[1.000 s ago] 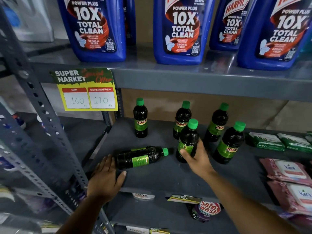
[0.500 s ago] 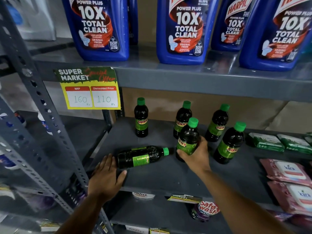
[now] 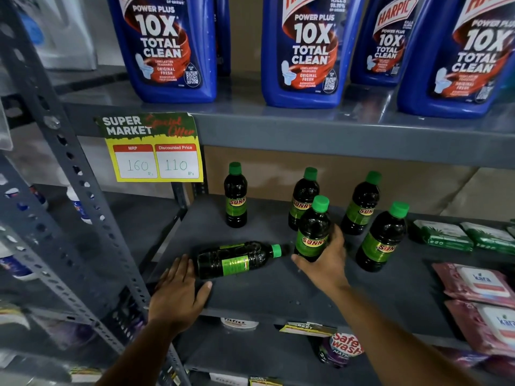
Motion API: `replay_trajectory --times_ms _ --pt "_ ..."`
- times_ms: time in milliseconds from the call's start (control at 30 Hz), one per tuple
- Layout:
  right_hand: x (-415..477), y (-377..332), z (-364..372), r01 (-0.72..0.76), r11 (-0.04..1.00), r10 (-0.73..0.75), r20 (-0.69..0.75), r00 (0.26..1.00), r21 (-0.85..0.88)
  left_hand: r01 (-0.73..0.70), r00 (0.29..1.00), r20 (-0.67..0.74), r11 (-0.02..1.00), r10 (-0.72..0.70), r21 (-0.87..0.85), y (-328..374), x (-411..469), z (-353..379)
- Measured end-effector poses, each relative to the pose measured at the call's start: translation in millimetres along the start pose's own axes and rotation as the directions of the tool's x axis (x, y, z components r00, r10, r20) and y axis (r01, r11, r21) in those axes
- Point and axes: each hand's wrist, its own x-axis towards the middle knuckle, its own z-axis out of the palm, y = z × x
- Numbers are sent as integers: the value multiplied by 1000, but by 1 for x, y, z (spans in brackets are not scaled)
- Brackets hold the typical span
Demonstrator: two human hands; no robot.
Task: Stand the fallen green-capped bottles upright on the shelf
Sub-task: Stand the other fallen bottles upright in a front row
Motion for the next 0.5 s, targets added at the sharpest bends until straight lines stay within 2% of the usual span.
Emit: replay_trajectory --times_ms 67,100,133,167,233,300,367,500 --pt "-17 -5 1 148 975 -182 -214 960 -167 -12 1000 -10 1000 12 -5 0 -1 -2" --pt "-28 -8 4 262 946 -305 -248 920 -191 -19 1000 -14 1000 19 -14 1 -1 -3" --pt "-37 -13 8 383 907 -414 -198 888 -176 -26 1000 -15 999 25 -19 1 -1 -4" --pt "-44 -18 13 488 862 -500 -77 862 -141 -33 999 -10 999 33 -18 2 -1 -5" --pt "-46 -29 24 621 772 -576 265 773 -133 -39 999 8 999 39 -6 3 -1 -6" --pt "-37 -40 38 713 671 -556 497 666 -205 -45 999 24 999 45 11 3 -2 -8" --pt "-24 -52 49 714 633 -445 615 651 -298 -67 998 21 997 66 44 2 -2 -9" --pt "-2 -68 62 720 534 -231 742 629 -444 -107 994 12 991 106 82 2 -3 -12"
